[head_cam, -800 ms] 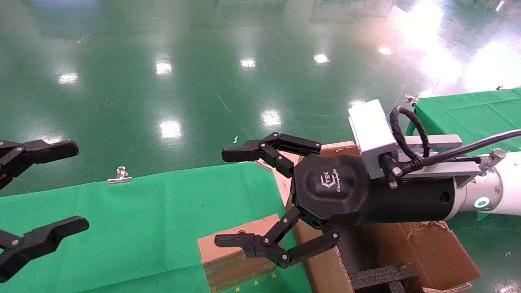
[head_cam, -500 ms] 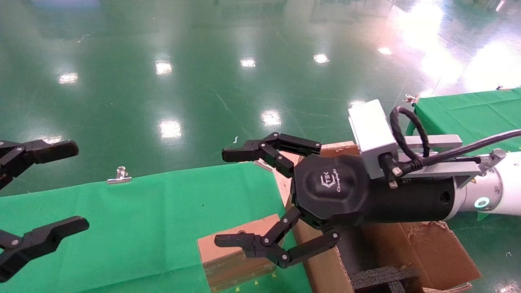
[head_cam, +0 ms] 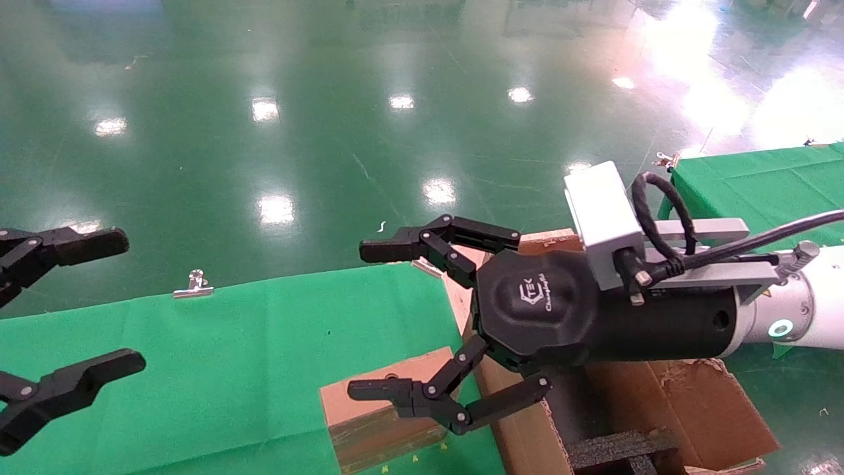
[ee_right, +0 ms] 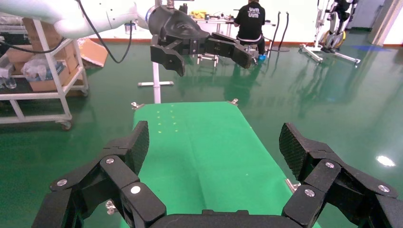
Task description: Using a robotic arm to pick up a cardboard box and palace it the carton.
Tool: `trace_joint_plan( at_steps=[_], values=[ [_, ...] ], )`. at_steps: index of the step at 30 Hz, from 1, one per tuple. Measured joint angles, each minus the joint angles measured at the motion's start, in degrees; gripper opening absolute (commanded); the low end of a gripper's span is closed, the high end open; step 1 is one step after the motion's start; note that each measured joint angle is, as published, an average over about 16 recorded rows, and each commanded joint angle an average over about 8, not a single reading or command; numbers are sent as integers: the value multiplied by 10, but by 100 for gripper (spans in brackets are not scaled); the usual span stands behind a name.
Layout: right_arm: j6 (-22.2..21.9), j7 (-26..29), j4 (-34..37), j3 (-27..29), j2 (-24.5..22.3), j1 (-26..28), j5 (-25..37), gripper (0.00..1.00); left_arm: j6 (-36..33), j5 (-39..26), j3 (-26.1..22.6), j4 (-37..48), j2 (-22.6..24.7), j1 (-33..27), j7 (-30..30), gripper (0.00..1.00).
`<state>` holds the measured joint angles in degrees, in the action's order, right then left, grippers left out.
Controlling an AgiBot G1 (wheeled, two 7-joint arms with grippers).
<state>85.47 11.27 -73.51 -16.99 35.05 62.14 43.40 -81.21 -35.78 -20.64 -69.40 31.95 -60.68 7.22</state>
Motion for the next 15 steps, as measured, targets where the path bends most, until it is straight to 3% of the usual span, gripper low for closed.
trace_joint_plan(
  at_steps=[7, 15],
  values=[
    [5, 15, 7, -33, 10, 27, 63, 100, 0, 0, 0, 0, 0, 0, 0, 0],
    [21, 38, 31, -102, 46, 93, 195, 100, 0, 0, 0, 0, 0, 0, 0, 0]
  ],
)
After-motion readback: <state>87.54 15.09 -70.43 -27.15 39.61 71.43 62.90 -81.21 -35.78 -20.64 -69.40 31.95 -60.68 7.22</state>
